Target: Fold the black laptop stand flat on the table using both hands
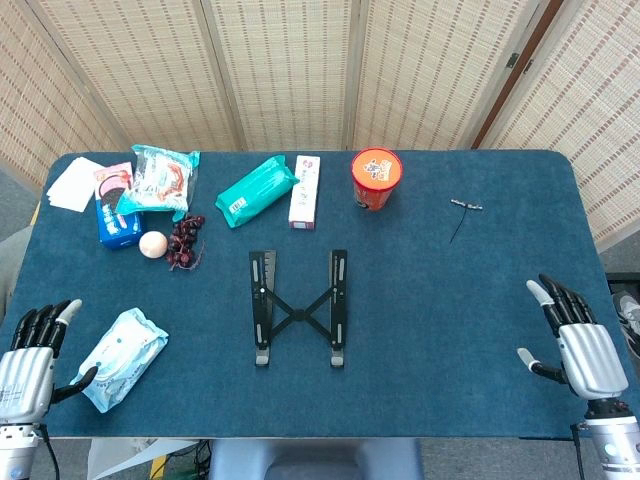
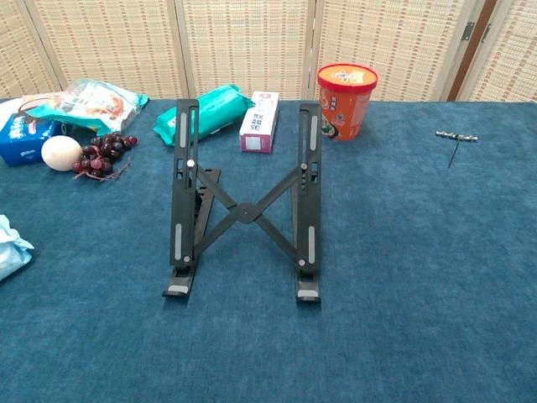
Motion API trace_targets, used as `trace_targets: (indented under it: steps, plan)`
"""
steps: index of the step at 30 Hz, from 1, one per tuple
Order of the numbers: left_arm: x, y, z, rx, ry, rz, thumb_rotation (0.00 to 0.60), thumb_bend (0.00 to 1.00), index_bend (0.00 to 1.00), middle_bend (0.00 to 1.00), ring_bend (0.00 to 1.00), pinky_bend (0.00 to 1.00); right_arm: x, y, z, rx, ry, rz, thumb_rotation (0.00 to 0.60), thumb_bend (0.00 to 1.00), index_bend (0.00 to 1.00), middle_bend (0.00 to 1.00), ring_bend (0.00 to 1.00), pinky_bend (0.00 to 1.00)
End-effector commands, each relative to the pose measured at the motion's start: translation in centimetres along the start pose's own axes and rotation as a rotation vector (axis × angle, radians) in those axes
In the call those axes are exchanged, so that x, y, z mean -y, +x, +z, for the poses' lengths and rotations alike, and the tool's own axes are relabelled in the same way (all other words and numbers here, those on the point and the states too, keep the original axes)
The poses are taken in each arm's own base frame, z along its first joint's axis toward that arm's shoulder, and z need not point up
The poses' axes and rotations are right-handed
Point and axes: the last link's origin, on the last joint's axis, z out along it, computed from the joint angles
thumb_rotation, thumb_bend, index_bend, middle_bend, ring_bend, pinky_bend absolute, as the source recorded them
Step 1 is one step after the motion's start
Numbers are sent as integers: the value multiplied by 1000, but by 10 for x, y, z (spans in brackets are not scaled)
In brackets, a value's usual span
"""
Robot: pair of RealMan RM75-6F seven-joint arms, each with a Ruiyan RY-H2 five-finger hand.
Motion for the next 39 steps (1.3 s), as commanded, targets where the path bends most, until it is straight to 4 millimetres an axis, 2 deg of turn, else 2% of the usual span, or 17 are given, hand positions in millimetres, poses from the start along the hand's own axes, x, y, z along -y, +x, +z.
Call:
trace_targets:
  steps: [1, 9, 16, 22, 28, 31, 39]
  plan:
    - [0, 0, 0, -2, -1, -1, 600, 178, 91, 106, 71, 18, 1, 0, 1, 1, 3, 1, 600, 151, 0, 0, 0, 96]
    - [3, 2, -3, -14, 11, -1, 600, 179, 91, 106, 71, 18, 1, -1, 4, 13, 10, 19, 600, 151, 0, 0, 0, 96]
    - [4, 4, -3, -22, 16, -5, 600, 176, 91, 106, 71, 18, 9, -2, 22, 64, 47, 114, 600, 151, 0, 0, 0, 96]
    - [4, 5, -5, -24, 22, -6, 600, 177, 91, 106, 71, 18, 23, -4, 44, 143, 107, 226, 600, 151, 0, 0, 0, 96]
    - [6, 7, -6, -29, 26, -7, 600, 178, 92, 106, 71, 18, 42, -8, 71, 241, 179, 408, 600, 151, 0, 0, 0, 96]
    - [7, 7, -7, -30, 27, -8, 600, 177, 91, 106, 71, 18, 54, -13, 85, 311, 208, 540, 600, 151, 0, 0, 0, 96]
    - [8, 7, -8, -31, 30, -6, 600, 179, 91, 106, 71, 18, 76, -28, 123, 439, 240, 760, 600, 151, 0, 0, 0, 96]
